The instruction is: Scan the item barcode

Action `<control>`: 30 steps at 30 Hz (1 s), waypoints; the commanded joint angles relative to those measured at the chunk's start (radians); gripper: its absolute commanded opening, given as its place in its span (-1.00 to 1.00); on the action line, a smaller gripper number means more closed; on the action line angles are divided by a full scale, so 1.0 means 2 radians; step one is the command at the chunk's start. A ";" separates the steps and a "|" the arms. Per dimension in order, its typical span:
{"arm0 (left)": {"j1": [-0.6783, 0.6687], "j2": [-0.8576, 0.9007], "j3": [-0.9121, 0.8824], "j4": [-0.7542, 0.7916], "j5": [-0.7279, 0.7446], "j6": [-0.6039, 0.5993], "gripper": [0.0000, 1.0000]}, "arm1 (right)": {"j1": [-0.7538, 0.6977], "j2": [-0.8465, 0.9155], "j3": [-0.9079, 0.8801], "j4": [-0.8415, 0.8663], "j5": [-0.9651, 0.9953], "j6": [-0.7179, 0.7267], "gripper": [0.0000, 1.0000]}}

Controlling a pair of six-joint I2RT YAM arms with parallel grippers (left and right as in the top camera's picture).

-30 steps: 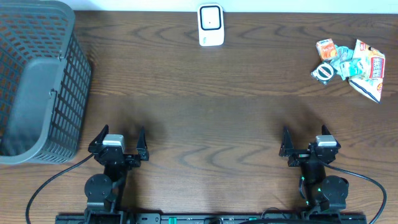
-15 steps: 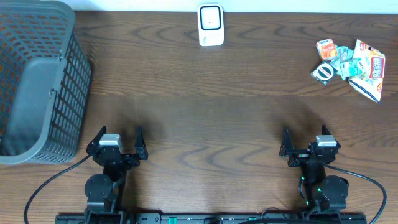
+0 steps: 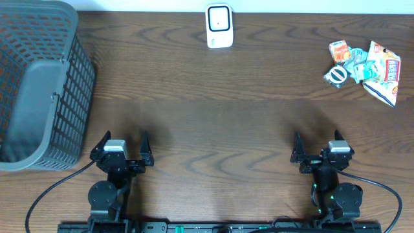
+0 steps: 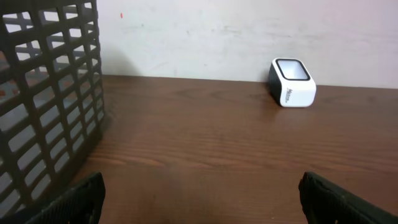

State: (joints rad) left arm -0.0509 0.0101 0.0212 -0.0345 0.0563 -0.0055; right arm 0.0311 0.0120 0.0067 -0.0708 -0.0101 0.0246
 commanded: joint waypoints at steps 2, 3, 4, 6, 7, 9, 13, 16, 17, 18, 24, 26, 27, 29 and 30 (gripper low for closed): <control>-0.002 -0.005 -0.009 -0.020 0.003 0.010 0.95 | 0.000 -0.003 -0.001 -0.002 0.003 -0.004 0.99; -0.002 -0.005 -0.009 -0.020 0.003 0.010 0.95 | 0.000 -0.003 -0.001 -0.002 0.003 -0.003 0.99; -0.002 -0.005 -0.009 -0.020 0.003 0.010 0.95 | 0.000 -0.003 -0.001 -0.002 0.003 -0.003 0.99; -0.002 -0.005 -0.009 -0.020 0.003 0.010 0.96 | 0.000 -0.003 -0.001 -0.002 0.003 -0.004 0.98; -0.002 -0.005 -0.009 -0.020 0.003 0.010 0.95 | 0.000 -0.003 -0.001 -0.002 0.003 -0.004 0.98; -0.002 -0.005 -0.009 -0.020 0.003 0.010 0.95 | 0.000 -0.003 -0.001 -0.002 0.003 -0.003 0.98; -0.002 -0.005 -0.009 -0.020 0.003 0.010 0.95 | 0.000 -0.003 -0.001 -0.002 0.003 -0.004 0.99; -0.002 -0.005 -0.009 -0.018 0.003 0.004 0.95 | 0.000 -0.003 -0.001 -0.002 0.003 -0.003 0.99; -0.002 -0.005 -0.009 -0.018 0.003 0.004 0.96 | 0.000 -0.003 -0.001 -0.002 0.003 -0.003 0.99; -0.002 -0.005 -0.009 -0.018 0.004 0.003 0.96 | 0.000 -0.003 -0.001 -0.002 0.003 -0.004 0.98; -0.002 -0.005 -0.009 -0.019 0.001 0.007 0.95 | 0.000 -0.003 -0.001 -0.002 0.003 -0.004 0.99; -0.002 -0.005 -0.009 -0.020 0.001 0.006 0.95 | 0.000 -0.003 -0.001 -0.002 0.003 -0.004 0.99; -0.002 -0.005 -0.009 -0.020 0.001 0.006 0.96 | 0.000 -0.003 -0.001 -0.002 0.003 -0.003 0.99; -0.002 -0.005 -0.009 -0.020 0.001 0.006 0.96 | 0.000 -0.003 -0.001 -0.002 0.003 -0.003 0.98; -0.002 -0.005 -0.009 -0.020 0.001 0.006 0.96 | 0.000 -0.003 -0.001 -0.002 0.003 -0.004 0.99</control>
State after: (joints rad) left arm -0.0509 0.0101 0.0212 -0.0341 0.0566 0.0006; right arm 0.0311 0.0120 0.0067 -0.0708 -0.0101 0.0246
